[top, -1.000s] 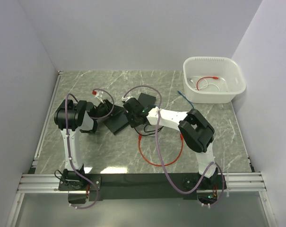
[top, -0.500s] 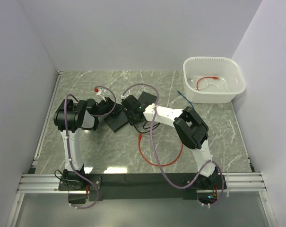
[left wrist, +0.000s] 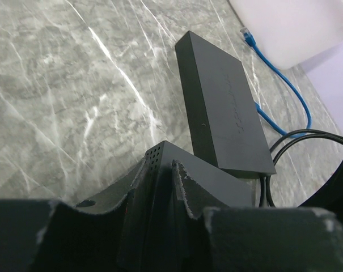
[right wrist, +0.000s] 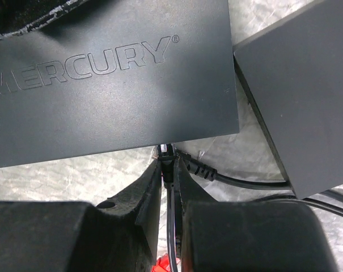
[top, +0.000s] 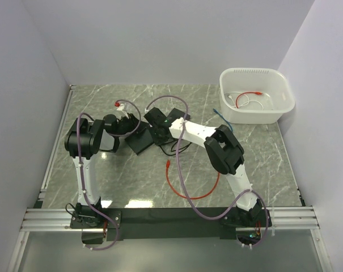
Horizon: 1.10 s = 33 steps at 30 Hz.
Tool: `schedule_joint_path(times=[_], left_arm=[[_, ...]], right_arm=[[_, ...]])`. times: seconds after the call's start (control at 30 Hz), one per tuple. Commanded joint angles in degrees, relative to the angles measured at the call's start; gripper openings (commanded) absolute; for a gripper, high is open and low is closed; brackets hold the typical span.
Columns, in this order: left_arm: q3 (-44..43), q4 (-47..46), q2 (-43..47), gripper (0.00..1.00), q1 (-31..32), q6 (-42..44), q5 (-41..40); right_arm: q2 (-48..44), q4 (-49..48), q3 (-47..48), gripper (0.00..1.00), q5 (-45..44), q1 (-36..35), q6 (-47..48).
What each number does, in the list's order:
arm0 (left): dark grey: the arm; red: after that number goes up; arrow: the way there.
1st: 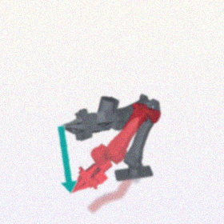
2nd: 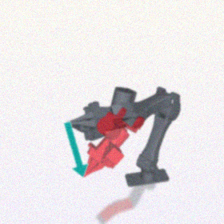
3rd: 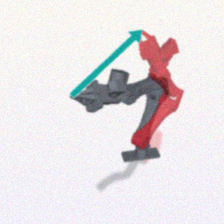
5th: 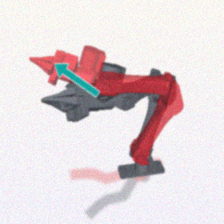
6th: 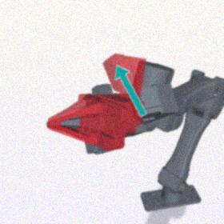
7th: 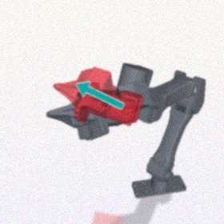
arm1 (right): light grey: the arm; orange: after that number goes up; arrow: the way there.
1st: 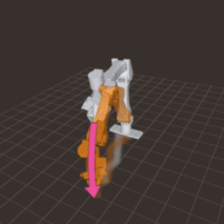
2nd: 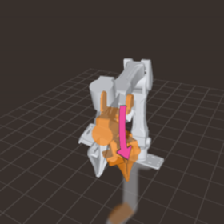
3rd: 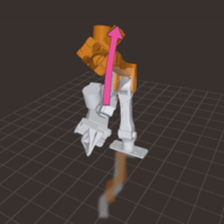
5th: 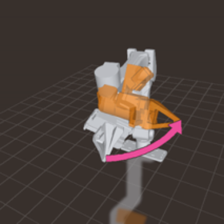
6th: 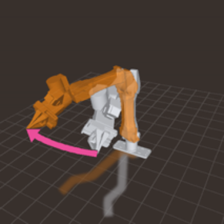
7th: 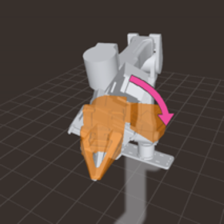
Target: Insert the plug into the switch port
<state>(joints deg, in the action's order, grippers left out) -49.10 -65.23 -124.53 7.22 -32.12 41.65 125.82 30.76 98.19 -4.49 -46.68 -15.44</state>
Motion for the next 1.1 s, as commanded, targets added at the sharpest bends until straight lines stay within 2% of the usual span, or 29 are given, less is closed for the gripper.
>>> schedule_joint_path(times=[0.0, 0.23, 0.33, 0.37, 0.43, 0.47, 0.53, 0.57, 0.67, 0.8, 0.87, 1.07], left_arm=[[2.3, 9.1, -0.1, 0.27, 6.3, -1.8, 11.6], [4.5, 11.4, 3.3, 0.36, 4.4, -3.0, 4.9], [5.3, 14.3, 6.1, 0.36, 3.2, -4.1, 1.0], [5.5, 14.0, 7.1, 0.36, 3.0, -5.7, 0.9], [5.4, 15.9, 8.1, 0.4, 2.5, -6.6, -0.7], [5.3, 17.1, 9.4, 0.41, 2.4, -7.4, -1.8], [5.6, 19.1, 10.8, 0.43, 2.0, -8.3, -5.1], [5.5, 20.3, 12.6, 0.43, 1.7, -8.6, -6.3], [5.6, 25.1, 16.7, 0.46, 1.0, -8.3, -10.9], [4.3, 31.5, 21.3, 0.51, 0.2, -6.5, -15.9], [3.6, 35.3, 23.6, 0.53, 0.1, -5.7, -19.2], [1.7, 42.0, 28.8, 0.58, -0.9, -5.8, -24.9]], right_arm=[[0.5, -27.7, 7.9, 0.0, -1.3, 1.2, -1.4], [0.1, -30.1, 3.8, 0.0, 2.4, 2.4, 1.9], [-2.2, -30.7, -0.8, 0.07, 2.3, 2.3, 3.0], [-2.9, -30.7, -1.9, 0.13, 2.3, 2.4, 3.3], [-5.5, -30.7, -5.4, 0.17, 2.2, 2.4, 3.2], [-6.6, -30.7, -6.9, 0.23, 2.1, 2.4, 3.1], [-10.0, -33.0, -11.6, 0.3, 1.2, 2.3, 2.7], [-11.3, -33.4, -13.0, 0.38, 1.0, 2.3, 2.5], [-15.7, -33.2, -17.4, 0.46, -0.3, 2.3, 2.0], [-22.1, -32.1, -22.2, 0.5, -0.4, 2.2, 1.4], [-26.4, -31.6, -25.1, 0.57, -0.4, 1.9, 1.0], [-39.2, -28.1, -34.0, 0.58, -0.5, -0.3, -2.0]])
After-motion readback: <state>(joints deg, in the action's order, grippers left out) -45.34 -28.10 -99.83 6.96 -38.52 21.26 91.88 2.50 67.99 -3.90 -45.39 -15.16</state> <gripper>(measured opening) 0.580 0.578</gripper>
